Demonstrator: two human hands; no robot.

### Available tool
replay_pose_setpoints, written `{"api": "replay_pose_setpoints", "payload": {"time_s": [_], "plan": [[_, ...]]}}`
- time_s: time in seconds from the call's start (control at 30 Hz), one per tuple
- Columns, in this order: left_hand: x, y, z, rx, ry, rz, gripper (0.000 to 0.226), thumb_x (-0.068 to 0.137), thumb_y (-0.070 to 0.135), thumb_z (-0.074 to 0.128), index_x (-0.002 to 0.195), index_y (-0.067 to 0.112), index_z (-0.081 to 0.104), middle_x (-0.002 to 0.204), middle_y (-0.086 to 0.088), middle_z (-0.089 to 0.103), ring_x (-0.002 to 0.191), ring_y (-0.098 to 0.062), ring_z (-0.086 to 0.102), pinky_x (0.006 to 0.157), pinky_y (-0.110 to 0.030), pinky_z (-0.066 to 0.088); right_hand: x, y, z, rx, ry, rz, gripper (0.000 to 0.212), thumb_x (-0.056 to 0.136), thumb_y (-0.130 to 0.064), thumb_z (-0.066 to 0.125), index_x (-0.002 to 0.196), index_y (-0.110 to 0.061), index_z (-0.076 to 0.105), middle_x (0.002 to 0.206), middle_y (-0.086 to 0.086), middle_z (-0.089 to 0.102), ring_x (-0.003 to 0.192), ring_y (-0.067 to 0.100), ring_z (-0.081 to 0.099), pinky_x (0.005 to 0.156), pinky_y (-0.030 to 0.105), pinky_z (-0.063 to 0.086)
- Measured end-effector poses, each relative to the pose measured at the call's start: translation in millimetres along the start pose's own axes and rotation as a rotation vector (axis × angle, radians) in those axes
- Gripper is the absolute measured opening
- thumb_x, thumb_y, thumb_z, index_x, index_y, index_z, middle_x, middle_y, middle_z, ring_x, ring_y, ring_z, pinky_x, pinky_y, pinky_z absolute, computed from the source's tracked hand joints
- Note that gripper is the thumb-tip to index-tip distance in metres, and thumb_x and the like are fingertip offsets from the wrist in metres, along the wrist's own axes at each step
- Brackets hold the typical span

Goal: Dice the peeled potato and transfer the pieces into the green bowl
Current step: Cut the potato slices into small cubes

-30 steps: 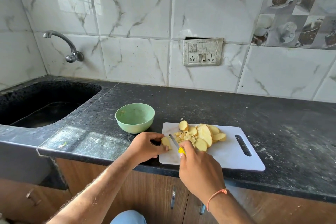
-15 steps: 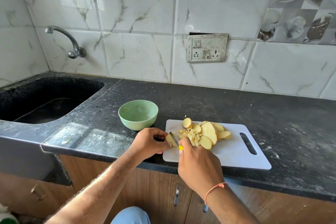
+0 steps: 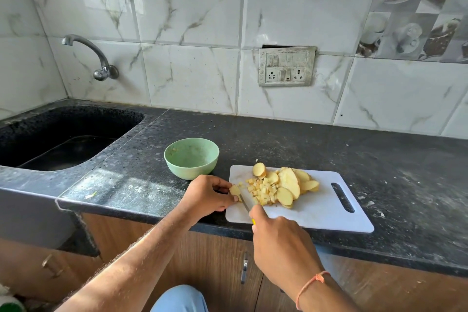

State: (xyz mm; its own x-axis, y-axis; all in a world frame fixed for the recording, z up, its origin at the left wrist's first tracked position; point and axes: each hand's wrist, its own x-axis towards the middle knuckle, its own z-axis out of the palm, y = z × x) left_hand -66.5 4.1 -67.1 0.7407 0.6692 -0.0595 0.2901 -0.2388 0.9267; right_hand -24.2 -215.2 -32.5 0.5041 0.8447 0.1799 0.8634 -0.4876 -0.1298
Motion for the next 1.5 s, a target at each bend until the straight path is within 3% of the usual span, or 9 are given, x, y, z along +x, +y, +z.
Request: {"api": "replay_pose_setpoints", "payload": {"time_s": [0.07,0.23,0.47,0.67,0.97,1.13,1.27,1.4,1.5], "plan": [[-1.0,1.2,-0.1,-0.001,-0.003,-0.008,0.029,0.072,0.018,0.098,0.095,0.024,0.081,0.088,0.002,0.080,0.069,-0.007,0.073,0.068,-0.027,0.064,-10.5,4.0,-1.9,-0.001,-0.001,0.006,0.017,0.106,-0.021,0.040,0.121,-0.026,0.035,0.066,-0.005,0.043,0.052,0.012,0.037,0.044,0.028,0.022],[-2.5,2.0,-1.6,0.023,-0.028,-0.012,0.032,0.075,0.019,0.097,0.103,0.021,0.079,0.086,0.000,0.080,0.064,-0.008,0.071,0.064,-0.026,0.063,-23.1,6.1,-6.4,0.046,0.009,-0.007,0.012,0.108,-0.028,0.036,0.120,-0.032,0.035,0.078,-0.004,0.062,0.059,0.017,0.051,0.045,0.029,0.031],[-0.6,-1.0,-7.7,-0.060,-0.048,-0.057,0.023,0.086,0.012,0.088,0.107,0.012,0.079,0.088,-0.003,0.080,0.066,-0.012,0.073,0.062,-0.020,0.059,0.5,2.2,-3.4,0.064,0.119,0.015,0.014,0.109,-0.028,0.034,0.122,-0.029,0.035,0.069,-0.005,0.053,0.058,0.015,0.051,0.046,0.031,0.033],[3.0,-4.8,-7.0,-0.073,-0.046,-0.057,0.022,0.084,0.014,0.090,0.104,0.012,0.080,0.091,-0.006,0.082,0.067,-0.013,0.074,0.064,-0.021,0.060,24.6,-5.2,3.4,0.062,0.103,0.037,0.014,0.105,-0.021,0.041,0.117,-0.027,0.042,0.070,-0.004,0.053,0.060,0.019,0.052,0.043,0.027,0.023],[5.9,-5.4,-7.6,-0.100,-0.052,-0.080,0.023,0.083,0.012,0.090,0.104,0.011,0.080,0.090,-0.006,0.081,0.066,-0.012,0.074,0.065,-0.019,0.060,39.7,-8.6,9.8,0.055,0.053,0.043,0.015,0.103,-0.019,0.044,0.117,-0.026,0.045,0.078,-0.001,0.061,0.068,0.020,0.055,0.044,0.027,0.022],[6.2,-4.3,-7.3,-0.099,-0.046,-0.088,0.022,0.083,0.012,0.091,0.103,0.011,0.080,0.089,-0.006,0.081,0.065,-0.012,0.074,0.063,-0.018,0.059,19.4,-3.9,2.8,0.043,-0.001,0.035,0.014,0.107,-0.022,0.041,0.119,-0.027,0.040,0.076,-0.005,0.051,0.065,0.018,0.048,0.045,0.024,0.019],[6.1,-3.1,-7.1,-0.111,-0.048,-0.093,0.022,0.083,0.009,0.090,0.102,0.009,0.080,0.084,-0.004,0.080,0.065,-0.013,0.075,0.062,-0.018,0.059,-6.1,0.8,-3.3,0.027,-0.057,0.012,0.011,0.109,-0.028,0.037,0.119,-0.029,0.035,0.070,-0.007,0.046,0.055,0.009,0.039,0.044,0.025,0.024],[3.9,-3.6,-7.8,-0.116,-0.049,-0.086,0.022,0.083,0.008,0.090,0.102,0.007,0.080,0.084,-0.006,0.081,0.069,-0.016,0.077,0.065,-0.021,0.061,-20.2,6.3,-11.4,0.045,-0.041,0.011,0.010,0.110,-0.033,0.033,0.119,-0.032,0.037,0.081,-0.005,0.062,0.068,0.018,0.058,0.054,0.034,0.043],[1.5,-4.3,-7.4,-0.100,-0.039,-0.077,0.021,0.083,0.011,0.090,0.101,0.008,0.080,0.085,-0.007,0.081,0.074,-0.017,0.079,0.069,-0.023,0.063,-18.0,4.3,-11.5,0.045,0.025,0.021,0.011,0.110,-0.036,0.030,0.119,-0.032,0.035,0.070,-0.006,0.052,0.058,0.014,0.049,0.047,0.030,0.035]]}}
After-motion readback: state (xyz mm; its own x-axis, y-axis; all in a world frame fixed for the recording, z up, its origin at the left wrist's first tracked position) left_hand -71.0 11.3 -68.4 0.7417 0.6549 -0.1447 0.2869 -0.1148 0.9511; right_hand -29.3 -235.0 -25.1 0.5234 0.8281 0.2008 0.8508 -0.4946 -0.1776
